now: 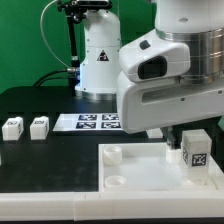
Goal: Assemble one leg
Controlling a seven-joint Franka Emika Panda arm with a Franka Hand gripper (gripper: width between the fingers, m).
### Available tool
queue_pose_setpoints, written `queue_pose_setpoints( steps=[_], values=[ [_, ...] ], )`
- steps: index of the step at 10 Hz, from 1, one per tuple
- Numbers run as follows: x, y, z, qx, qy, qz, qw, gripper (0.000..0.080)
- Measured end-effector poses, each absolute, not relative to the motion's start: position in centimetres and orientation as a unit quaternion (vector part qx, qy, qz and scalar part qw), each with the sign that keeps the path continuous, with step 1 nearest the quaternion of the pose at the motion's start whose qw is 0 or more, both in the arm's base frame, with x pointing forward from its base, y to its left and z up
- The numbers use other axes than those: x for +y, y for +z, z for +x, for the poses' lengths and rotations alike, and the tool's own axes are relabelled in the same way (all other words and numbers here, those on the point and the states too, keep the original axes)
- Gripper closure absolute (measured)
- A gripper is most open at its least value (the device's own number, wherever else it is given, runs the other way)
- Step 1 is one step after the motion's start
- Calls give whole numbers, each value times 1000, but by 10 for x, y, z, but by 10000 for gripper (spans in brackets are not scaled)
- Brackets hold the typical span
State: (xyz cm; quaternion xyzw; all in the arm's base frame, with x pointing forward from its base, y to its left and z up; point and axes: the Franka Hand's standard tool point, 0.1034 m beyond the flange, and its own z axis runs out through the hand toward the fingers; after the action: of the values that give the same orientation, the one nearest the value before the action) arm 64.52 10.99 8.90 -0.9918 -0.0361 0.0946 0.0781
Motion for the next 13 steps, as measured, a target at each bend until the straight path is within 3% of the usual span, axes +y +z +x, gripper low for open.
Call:
queue_pose_setpoints(
  steps=[1, 3, 6, 10, 12, 13],
  values=[
    [110, 89, 645, -11, 97, -992, 76, 478],
    [111, 89, 645, 116, 105, -986, 64, 504],
    [115, 89, 646, 332, 69, -939, 52, 504],
    [113, 88, 645, 572, 54, -816, 67, 504],
    [113, 88, 645, 575, 51, -814, 68, 504],
    [114, 86, 644, 538, 49, -838, 70, 403]
  ],
)
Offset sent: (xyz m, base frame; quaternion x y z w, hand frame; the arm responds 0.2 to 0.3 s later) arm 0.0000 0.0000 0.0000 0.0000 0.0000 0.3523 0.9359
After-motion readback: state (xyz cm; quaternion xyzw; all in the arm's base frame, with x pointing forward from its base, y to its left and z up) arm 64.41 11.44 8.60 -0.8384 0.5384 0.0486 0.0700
